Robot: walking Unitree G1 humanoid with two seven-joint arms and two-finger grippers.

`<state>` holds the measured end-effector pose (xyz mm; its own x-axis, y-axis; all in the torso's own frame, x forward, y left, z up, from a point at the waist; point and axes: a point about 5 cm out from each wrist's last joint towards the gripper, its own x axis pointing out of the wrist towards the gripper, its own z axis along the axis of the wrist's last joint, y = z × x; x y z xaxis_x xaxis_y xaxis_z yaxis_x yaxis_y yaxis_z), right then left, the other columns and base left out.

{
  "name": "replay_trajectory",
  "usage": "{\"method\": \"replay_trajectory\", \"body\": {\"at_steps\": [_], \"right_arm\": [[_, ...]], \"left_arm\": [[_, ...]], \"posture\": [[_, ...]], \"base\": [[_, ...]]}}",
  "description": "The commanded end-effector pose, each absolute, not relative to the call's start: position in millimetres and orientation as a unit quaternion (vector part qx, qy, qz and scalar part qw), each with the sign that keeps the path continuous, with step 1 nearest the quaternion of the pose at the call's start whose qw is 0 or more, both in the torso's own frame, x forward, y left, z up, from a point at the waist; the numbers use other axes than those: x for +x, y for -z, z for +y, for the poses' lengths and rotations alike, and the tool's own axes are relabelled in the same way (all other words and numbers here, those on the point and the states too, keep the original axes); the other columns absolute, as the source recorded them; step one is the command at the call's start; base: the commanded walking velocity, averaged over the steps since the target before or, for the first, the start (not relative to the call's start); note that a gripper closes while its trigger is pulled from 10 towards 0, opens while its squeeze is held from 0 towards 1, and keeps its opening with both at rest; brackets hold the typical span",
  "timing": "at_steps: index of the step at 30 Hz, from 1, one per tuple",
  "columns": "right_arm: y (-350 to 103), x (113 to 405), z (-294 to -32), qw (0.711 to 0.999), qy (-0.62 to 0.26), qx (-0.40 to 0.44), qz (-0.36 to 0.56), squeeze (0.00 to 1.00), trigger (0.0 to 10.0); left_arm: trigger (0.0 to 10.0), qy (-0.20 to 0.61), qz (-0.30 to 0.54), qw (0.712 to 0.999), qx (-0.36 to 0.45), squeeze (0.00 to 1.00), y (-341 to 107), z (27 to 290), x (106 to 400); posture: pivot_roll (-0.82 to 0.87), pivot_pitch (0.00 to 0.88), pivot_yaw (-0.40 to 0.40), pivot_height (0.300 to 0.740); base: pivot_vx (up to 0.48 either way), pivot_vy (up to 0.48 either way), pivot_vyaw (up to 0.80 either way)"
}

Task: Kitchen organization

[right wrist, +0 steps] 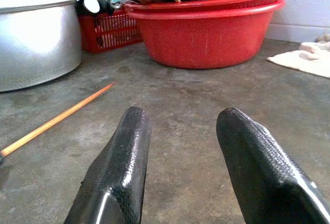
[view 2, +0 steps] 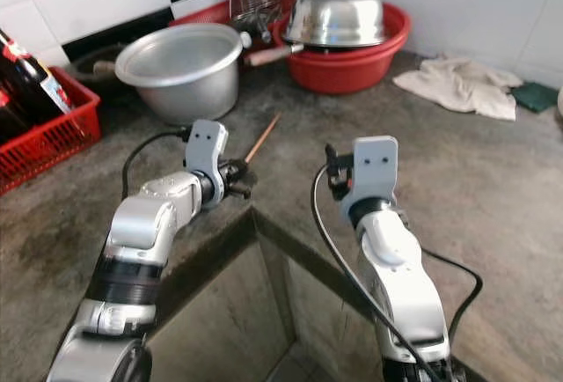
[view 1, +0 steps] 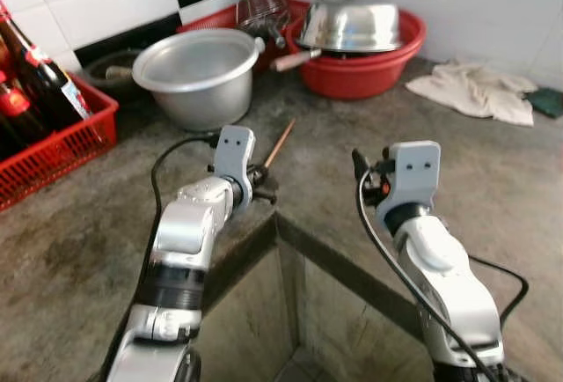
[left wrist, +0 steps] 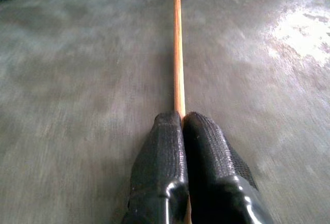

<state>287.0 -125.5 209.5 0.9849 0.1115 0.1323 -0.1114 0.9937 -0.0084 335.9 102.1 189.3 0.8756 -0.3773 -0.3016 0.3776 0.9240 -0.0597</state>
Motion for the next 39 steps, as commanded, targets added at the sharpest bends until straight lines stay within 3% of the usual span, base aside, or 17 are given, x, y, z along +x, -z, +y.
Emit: {"method": "replay_trajectory", "body": {"at_steps": [1,8,13,20,29,39], "right_arm": [[-212,288,-121,0.995,-0.068,0.004,-0.073,0.00,10.0],[-212,288,-121,0.995,-0.069,0.003,-0.073,0.00,10.0],[-211,289,-120,0.995,-0.074,0.004,-0.072,0.00,10.0],[-212,290,-119,0.995,-0.075,0.003,-0.073,0.00,10.0],[-212,289,-119,0.994,-0.077,-0.002,-0.077,0.00,10.0],[-212,286,-116,0.992,-0.081,-0.007,-0.093,0.00,10.0]], "left_arm": [[0.0,0.181,0.213,0.960,0.006,0.00,-167,105,325],[0.0,0.145,0.178,0.973,-0.001,0.00,-174,108,313],[0.0,0.112,0.095,0.988,0.055,0.00,-183,114,300],[0.0,0.072,0.038,0.995,0.066,0.00,-189,122,297],[0.0,0.041,-0.078,0.994,0.062,0.00,-209,119,285],[0.0,-0.006,-0.151,0.987,0.058,0.00,-210,121,259]], "posture": [[0.08,0.057,0.016,0.740],[0.08,0.053,0.009,0.740],[0.09,0.049,0.002,0.740],[0.09,0.054,-0.002,0.740],[0.09,0.058,-0.004,0.740],[0.09,0.056,-0.007,0.740]], "base": [[0.000,0.000,0.00],[0.000,0.000,0.00],[0.000,0.000,0.00],[0.000,0.000,0.00],[0.000,0.000,0.00],[0.000,0.000,0.00]]}}
